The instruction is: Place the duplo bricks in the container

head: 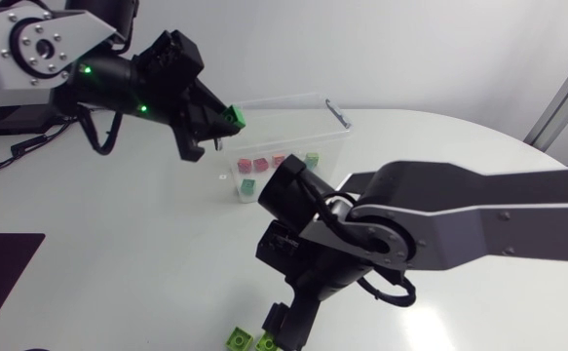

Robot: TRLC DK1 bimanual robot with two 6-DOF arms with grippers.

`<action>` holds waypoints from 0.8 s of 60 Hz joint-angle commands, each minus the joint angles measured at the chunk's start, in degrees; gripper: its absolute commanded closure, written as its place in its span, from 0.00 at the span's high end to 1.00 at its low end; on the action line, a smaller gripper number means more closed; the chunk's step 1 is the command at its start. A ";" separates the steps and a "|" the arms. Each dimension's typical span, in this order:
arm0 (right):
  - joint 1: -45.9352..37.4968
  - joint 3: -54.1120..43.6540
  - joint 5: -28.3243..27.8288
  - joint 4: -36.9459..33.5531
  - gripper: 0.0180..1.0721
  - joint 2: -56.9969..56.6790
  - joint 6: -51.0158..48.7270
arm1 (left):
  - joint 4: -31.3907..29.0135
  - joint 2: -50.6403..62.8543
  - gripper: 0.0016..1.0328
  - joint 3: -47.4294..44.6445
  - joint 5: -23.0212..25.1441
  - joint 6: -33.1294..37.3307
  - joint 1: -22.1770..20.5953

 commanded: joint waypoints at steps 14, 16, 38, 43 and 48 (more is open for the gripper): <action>2.10 -0.78 -1.21 -0.86 0.95 3.75 1.85 | 3.28 18.19 0.03 11.81 0.57 -5.99 0.00; 2.19 -0.69 -1.30 -0.86 0.95 3.93 1.85 | 3.64 19.86 0.03 12.87 0.04 -6.08 0.00; 3.15 -0.69 -3.58 -1.83 0.95 5.33 2.64 | 5.13 30.32 0.08 23.24 -2.51 -7.31 1.14; 3.59 -0.87 -4.02 -1.92 0.95 5.77 2.73 | 5.22 31.02 0.24 24.03 -2.51 -7.48 1.32; 4.12 -0.78 -4.29 -1.92 0.95 6.65 3.00 | 5.31 31.11 0.37 24.20 -2.60 -7.48 1.49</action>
